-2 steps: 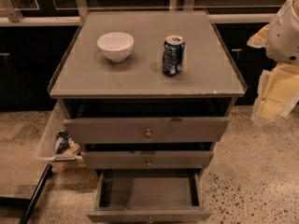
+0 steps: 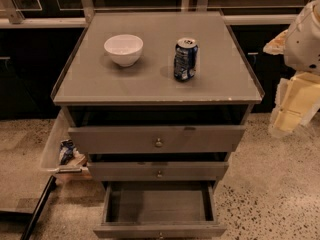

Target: Close bottom drawer

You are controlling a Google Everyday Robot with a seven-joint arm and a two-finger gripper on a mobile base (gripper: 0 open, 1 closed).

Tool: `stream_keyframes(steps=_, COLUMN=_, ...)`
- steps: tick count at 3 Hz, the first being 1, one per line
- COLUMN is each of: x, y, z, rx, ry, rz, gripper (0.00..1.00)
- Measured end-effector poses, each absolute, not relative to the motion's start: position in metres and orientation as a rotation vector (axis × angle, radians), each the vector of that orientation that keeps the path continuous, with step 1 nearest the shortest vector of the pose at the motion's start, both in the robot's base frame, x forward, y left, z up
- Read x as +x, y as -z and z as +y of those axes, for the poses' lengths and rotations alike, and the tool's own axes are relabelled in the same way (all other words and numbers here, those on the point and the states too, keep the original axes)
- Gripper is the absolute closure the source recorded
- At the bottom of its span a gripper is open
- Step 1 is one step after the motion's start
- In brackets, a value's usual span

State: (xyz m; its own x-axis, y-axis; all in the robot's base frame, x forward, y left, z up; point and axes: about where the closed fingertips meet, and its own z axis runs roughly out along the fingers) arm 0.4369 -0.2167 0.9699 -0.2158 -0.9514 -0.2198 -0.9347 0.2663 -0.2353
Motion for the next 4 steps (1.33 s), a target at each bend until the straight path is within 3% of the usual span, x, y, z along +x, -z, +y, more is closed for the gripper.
stream_keyframes(steps=3, x=0.392, y=-0.789, z=-0.245, rx=-1.8, ry=-0.059, rz=2.281, gripper=0.0)
stream_keyframes(steps=4, x=0.392, y=-0.788, z=-0.245, rx=-1.8, ry=-0.059, rz=2.283, gripper=0.0)
